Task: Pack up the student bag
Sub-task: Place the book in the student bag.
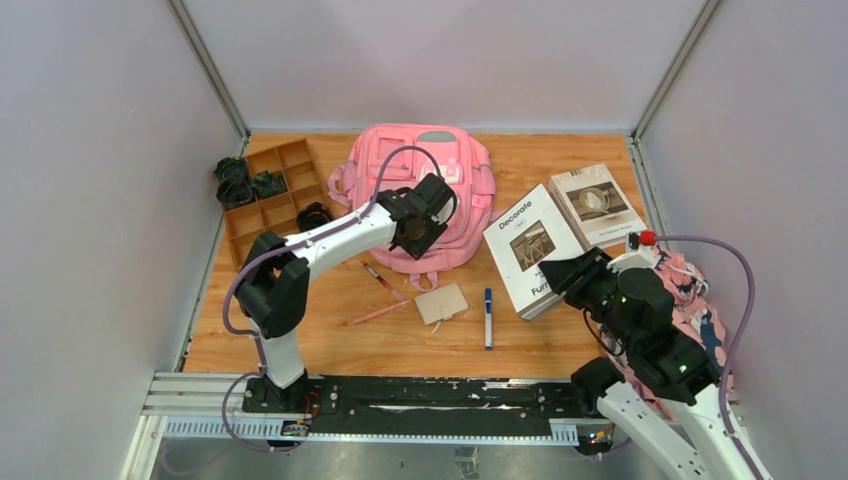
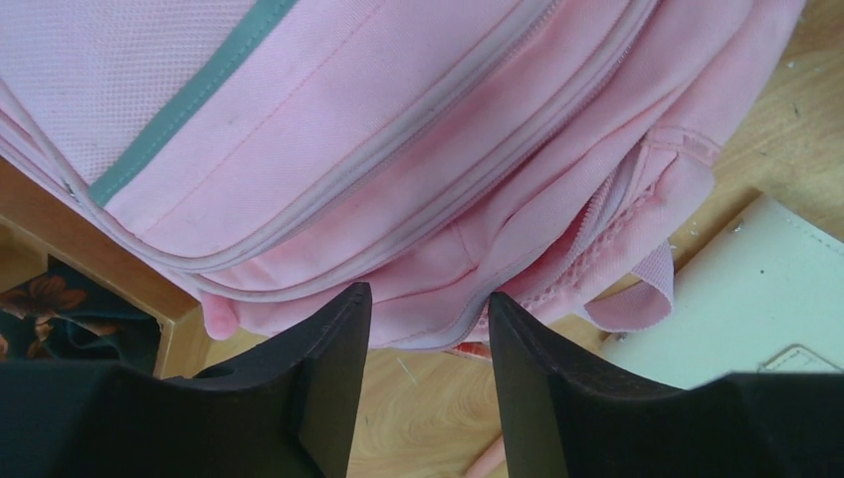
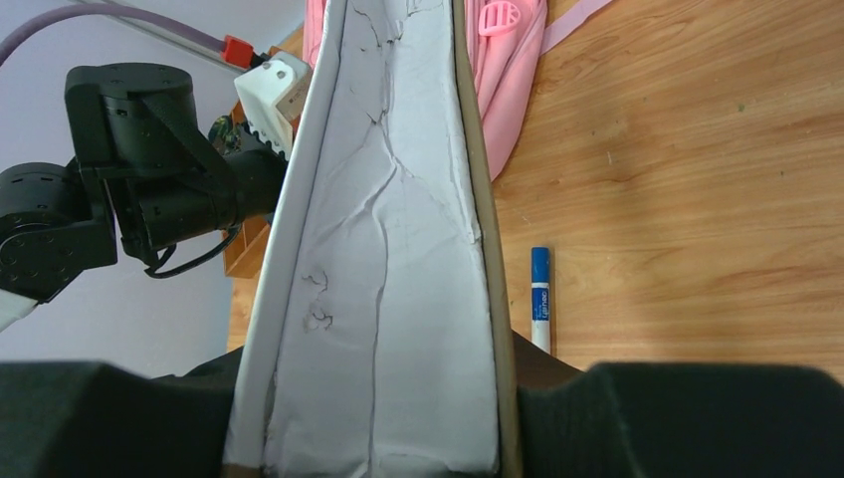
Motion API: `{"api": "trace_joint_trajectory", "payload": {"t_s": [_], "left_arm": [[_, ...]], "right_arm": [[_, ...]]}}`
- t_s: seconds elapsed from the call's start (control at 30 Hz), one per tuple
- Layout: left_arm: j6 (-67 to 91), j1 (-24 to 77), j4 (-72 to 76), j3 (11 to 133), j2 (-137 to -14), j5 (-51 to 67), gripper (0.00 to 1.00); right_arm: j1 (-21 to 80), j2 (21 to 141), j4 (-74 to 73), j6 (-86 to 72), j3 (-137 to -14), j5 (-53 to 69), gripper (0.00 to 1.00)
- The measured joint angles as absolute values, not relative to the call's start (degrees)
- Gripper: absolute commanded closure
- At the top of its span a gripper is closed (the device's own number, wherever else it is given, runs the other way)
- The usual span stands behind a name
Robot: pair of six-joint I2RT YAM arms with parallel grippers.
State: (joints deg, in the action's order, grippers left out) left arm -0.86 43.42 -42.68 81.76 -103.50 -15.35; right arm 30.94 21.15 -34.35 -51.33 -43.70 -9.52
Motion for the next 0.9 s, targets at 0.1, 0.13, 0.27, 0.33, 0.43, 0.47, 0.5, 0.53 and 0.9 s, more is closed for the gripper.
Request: {"api": "trace_joint_trajectory", "payload": {"t_s": [0.1, 0.13, 0.27, 0.33, 0.43, 0.47, 0.5, 0.53, 0.9], "left_arm": [[-0.71, 43.42, -41.60, 81.76, -103.50, -16.60, 0.47], [-0.67, 43.42, -41.45, 81.76, -103.55, -16.88, 0.46], [-0.64, 43.42, -40.99, 81.76, -104.09, -17.41, 0.45], [-0.64, 43.42, -40.86, 81.76, -104.57, -17.39, 0.48], [-0.54, 43.42, -40.71, 81.76, -105.58, -17.17, 0.56], [-0.38, 43.42, -40.64, 81.76, -105.93, -17.10, 0.60], [-0.21, 43.42, -40.56, 81.76, -106.21, -16.95, 0.67], [0.10, 43.42, -40.51, 81.76, -106.50, -16.78, 0.74], [2.04, 43.24, -44.18, 88.66, -107.44, -20.10, 1.00]], "right_arm": [[30.94, 21.17, -34.52, -51.37, -43.46, -9.52, 0.68], [30.94, 21.17, -34.48, -51.37, -43.46, -9.52, 0.68], [30.94, 21.26, -34.48, -51.40, -43.46, -9.52, 0.68], [30.94, 21.37, -34.48, -51.53, -43.46, -9.52, 0.68], [30.94, 21.52, -34.39, -51.88, -43.33, -9.50, 0.68], [30.94, 21.56, -34.37, -51.99, -43.24, -9.50, 0.68], [30.94, 21.65, -34.35, -52.07, -43.13, -9.47, 0.68], [30.94, 21.76, -34.35, -52.16, -43.07, -9.45, 0.68], [30.85, 27.79, -33.30, -52.47, -42.57, -6.17, 0.68]]}}
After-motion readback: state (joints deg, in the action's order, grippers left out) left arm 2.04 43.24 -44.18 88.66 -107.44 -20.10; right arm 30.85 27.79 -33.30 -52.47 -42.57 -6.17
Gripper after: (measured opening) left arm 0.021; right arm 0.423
